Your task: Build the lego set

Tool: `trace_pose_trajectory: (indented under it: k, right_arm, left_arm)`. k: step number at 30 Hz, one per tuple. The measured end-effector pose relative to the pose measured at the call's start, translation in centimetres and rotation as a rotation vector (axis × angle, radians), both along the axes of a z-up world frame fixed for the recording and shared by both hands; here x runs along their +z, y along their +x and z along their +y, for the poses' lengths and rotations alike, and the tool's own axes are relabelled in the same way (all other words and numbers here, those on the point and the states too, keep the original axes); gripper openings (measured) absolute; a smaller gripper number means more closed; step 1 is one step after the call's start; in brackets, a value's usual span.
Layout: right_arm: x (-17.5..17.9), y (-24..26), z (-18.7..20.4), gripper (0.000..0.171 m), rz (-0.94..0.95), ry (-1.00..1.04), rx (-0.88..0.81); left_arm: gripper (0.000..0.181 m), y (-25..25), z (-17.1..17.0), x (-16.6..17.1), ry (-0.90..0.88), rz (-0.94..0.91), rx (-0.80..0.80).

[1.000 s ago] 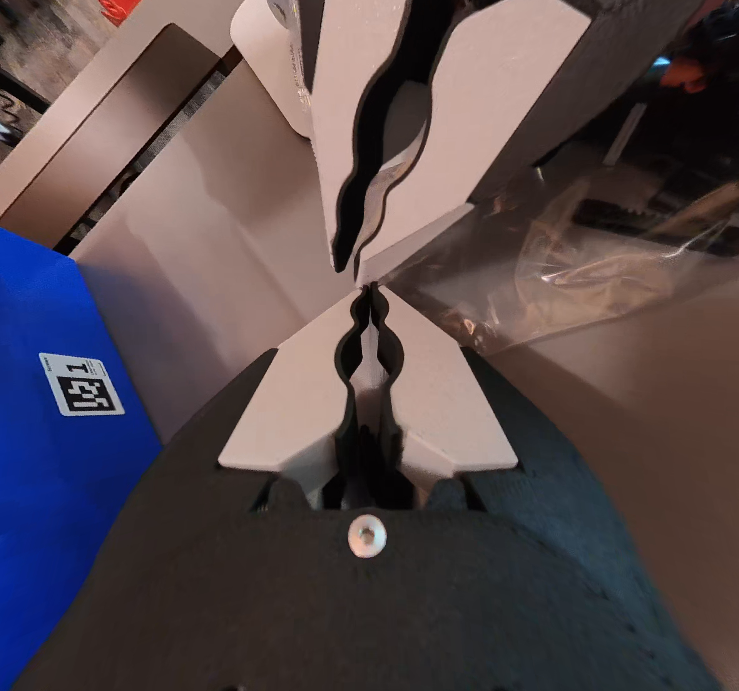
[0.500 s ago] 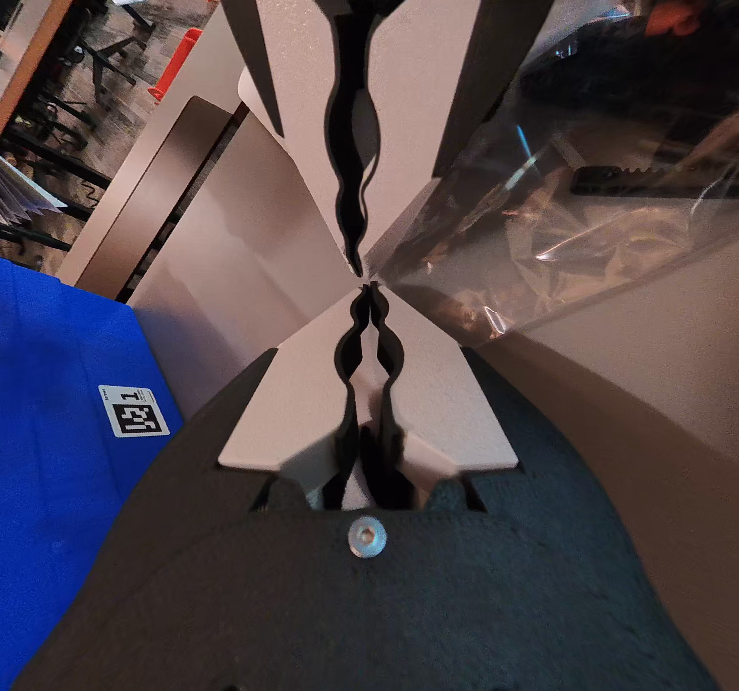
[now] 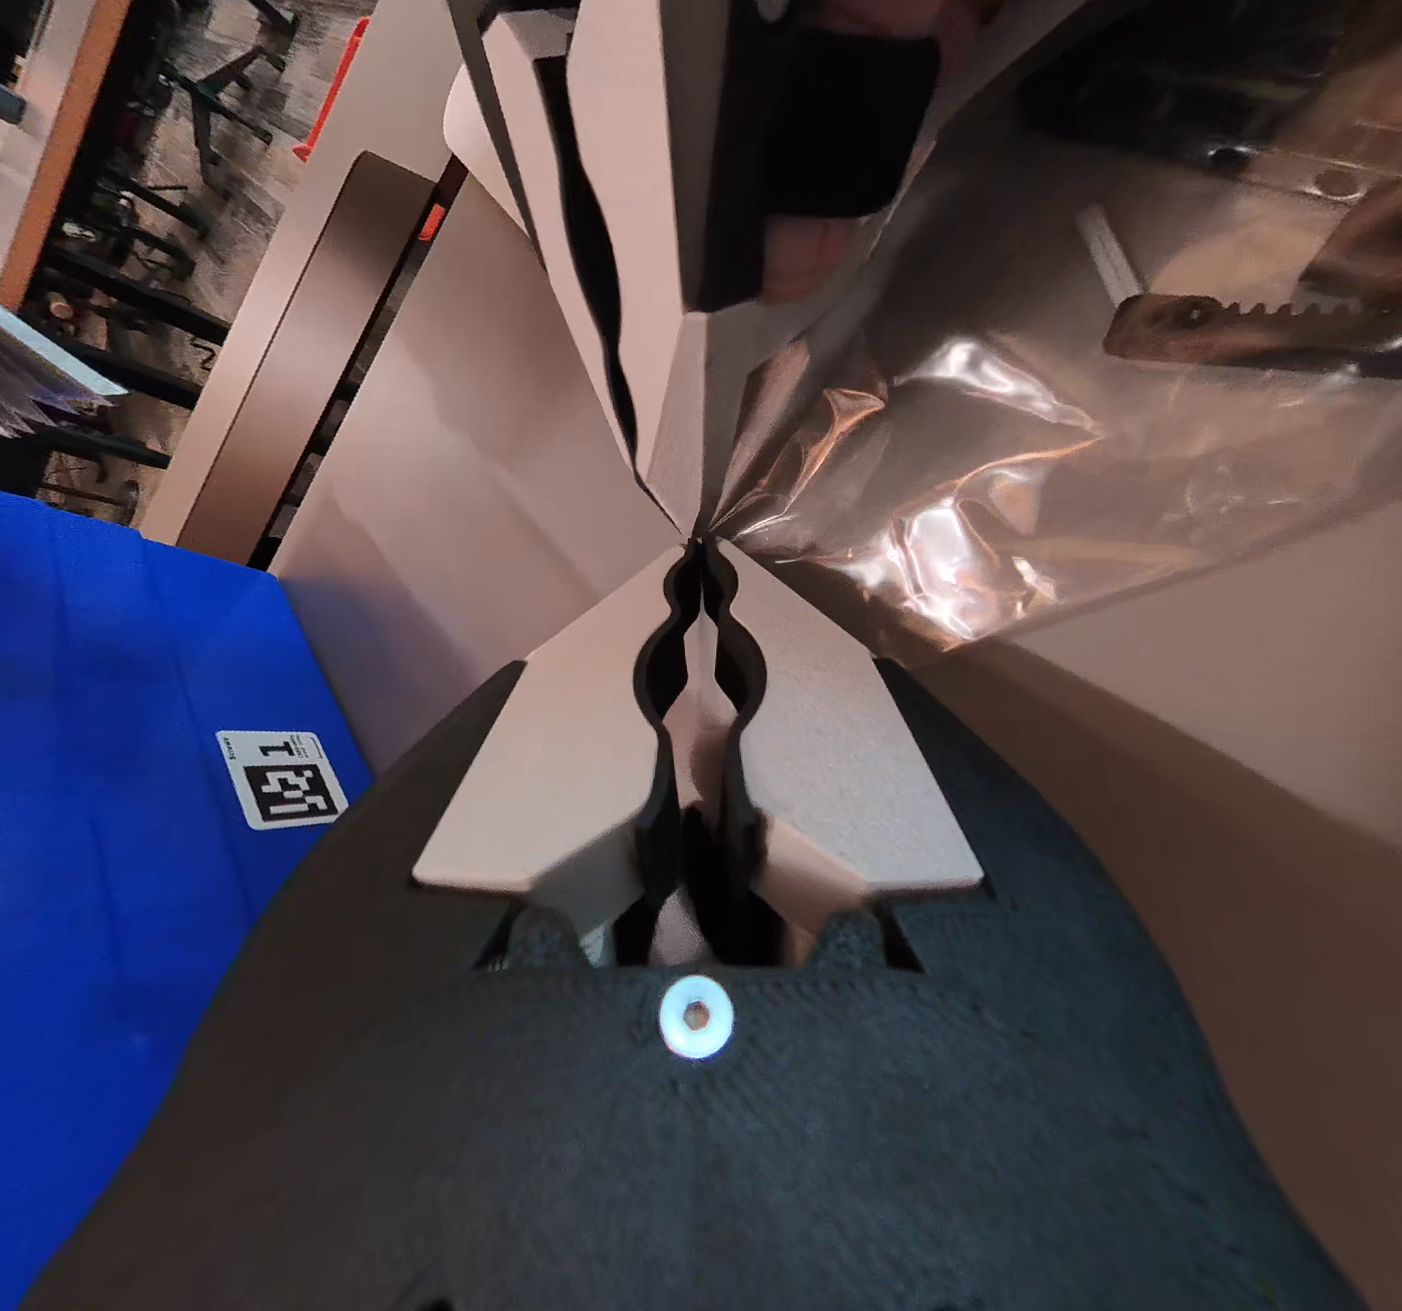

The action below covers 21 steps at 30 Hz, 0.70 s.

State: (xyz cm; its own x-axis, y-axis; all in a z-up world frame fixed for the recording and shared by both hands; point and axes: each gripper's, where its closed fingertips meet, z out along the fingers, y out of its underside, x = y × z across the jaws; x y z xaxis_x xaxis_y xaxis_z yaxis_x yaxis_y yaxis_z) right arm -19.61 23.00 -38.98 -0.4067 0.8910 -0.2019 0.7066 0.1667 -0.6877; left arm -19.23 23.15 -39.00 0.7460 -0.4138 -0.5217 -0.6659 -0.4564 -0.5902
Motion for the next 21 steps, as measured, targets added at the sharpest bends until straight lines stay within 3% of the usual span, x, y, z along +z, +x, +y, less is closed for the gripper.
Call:
trace_pose_trajectory:
  k: [8,21]
  right_arm:
    - [0.3,0.2,-0.3,0.0,0.035,0.017,0.026]
    - [1.0,0.4,-0.6,0.003,0.051,-0.056,0.049]
  left_arm:
    - [0.0,0.2,-0.4,0.5,-0.042,-0.2,0.021]
    - [0.0,0.3,-0.6,0.4,-0.084,-0.259,0.052]
